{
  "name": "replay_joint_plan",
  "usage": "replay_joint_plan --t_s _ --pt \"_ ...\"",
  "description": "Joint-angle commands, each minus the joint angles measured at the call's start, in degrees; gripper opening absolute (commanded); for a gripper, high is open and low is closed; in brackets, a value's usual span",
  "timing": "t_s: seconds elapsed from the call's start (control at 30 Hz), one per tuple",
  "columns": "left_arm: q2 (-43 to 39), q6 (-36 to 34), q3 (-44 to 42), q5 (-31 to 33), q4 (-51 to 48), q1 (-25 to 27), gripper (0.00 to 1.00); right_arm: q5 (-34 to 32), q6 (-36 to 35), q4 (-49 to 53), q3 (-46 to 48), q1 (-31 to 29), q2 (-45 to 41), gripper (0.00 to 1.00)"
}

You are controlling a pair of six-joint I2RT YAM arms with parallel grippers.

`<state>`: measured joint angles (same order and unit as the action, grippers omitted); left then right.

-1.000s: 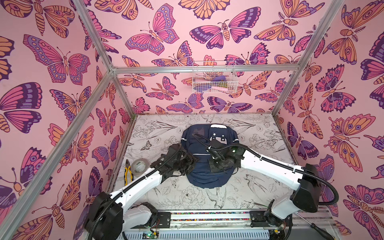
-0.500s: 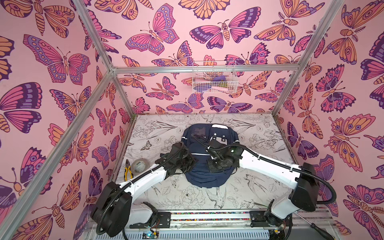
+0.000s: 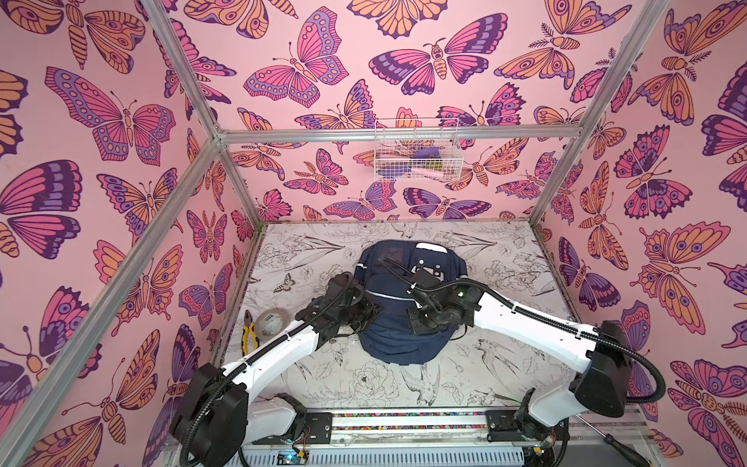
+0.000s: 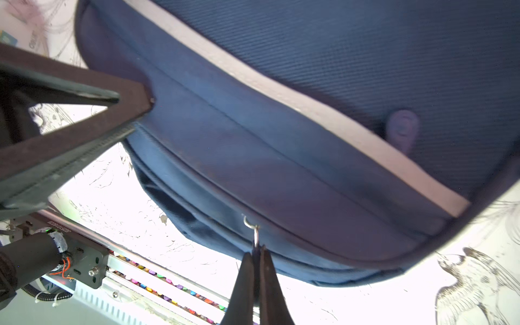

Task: Pack the student bag
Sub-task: 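Pull the zipper pull along the pocket with right gripper while left holds the bag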

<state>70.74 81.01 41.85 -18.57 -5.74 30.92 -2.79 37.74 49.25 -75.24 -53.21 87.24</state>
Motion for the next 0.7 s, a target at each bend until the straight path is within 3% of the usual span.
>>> replay_joint_plan --t_s 0.0,0.67 --pt "-2.2 -1.2 -0.9 2.3 -1.8 -1.0 0.0 -2.9 -0.9 6.0 1.4 1.3 -3.2 0.0" --pt "-5.7 -3.9 -1.0 5.0 -7.3 -1.0 0.0 -6.5 -9.3 12.6 4.7 10.4 -8.3 0.0"
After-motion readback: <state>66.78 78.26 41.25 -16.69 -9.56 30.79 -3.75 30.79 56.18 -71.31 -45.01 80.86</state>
